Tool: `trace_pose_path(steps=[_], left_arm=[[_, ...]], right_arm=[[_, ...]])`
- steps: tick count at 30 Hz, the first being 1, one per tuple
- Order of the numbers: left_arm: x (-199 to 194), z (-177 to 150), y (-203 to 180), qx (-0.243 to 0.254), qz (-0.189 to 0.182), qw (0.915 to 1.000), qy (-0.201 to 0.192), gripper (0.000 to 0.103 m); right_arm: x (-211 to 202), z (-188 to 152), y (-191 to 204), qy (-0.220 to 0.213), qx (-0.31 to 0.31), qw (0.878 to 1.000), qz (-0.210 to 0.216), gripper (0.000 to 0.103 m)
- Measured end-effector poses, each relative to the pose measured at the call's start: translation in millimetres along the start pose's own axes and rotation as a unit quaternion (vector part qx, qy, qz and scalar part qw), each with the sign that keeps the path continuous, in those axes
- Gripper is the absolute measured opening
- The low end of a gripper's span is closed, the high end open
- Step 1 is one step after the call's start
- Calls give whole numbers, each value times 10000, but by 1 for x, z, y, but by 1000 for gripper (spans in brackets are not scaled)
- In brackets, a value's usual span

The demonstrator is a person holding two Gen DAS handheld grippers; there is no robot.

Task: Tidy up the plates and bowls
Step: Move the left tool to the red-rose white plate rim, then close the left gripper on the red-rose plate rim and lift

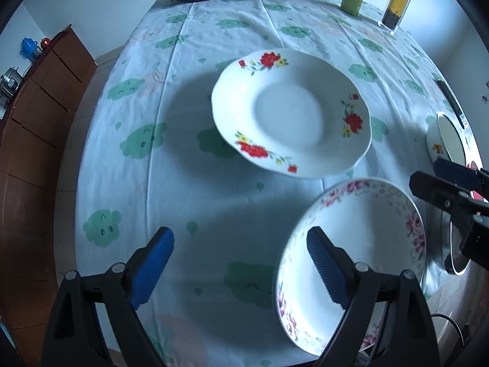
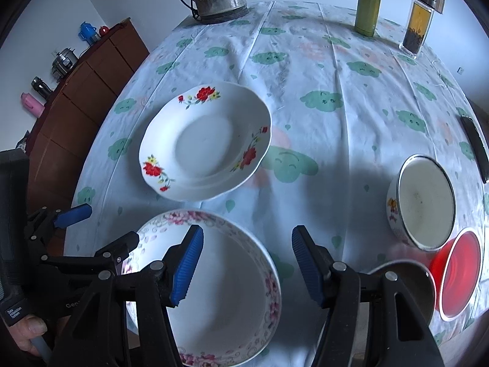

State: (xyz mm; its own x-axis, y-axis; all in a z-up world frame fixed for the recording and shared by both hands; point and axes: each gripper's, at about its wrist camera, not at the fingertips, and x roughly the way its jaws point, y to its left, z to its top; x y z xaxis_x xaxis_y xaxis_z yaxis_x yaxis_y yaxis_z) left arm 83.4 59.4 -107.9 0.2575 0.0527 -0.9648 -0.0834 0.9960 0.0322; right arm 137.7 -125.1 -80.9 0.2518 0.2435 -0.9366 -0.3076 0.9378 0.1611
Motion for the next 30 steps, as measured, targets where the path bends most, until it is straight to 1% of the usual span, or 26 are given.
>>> trace_pose_path(steps=[5, 10, 16, 24, 28, 30], left_arm=[[1, 13, 4, 19, -7, 10000, -37, 90], [6, 30, 12, -65, -125, 9999, 12, 90], [13, 53, 18, -43, -31, 10000, 8, 90], [26, 80, 22, -22, 46, 10000, 13, 89], [36, 91, 26, -136, -67, 9998, 153, 87], [39, 95, 27, -174, -86, 9997, 162, 87]], right_arm=[[4, 13, -5, -19, 100, 9999, -31, 62], [9, 28, -10, -16, 256, 9997, 18, 62], [15, 47, -12, 7, 371, 9993, 66, 62], [33, 69, -15, 119, 420, 9990, 33, 62], [42, 77, -17, 209, 437, 9988, 2, 62], [48, 80, -18, 270, 441, 9987, -26, 62]])
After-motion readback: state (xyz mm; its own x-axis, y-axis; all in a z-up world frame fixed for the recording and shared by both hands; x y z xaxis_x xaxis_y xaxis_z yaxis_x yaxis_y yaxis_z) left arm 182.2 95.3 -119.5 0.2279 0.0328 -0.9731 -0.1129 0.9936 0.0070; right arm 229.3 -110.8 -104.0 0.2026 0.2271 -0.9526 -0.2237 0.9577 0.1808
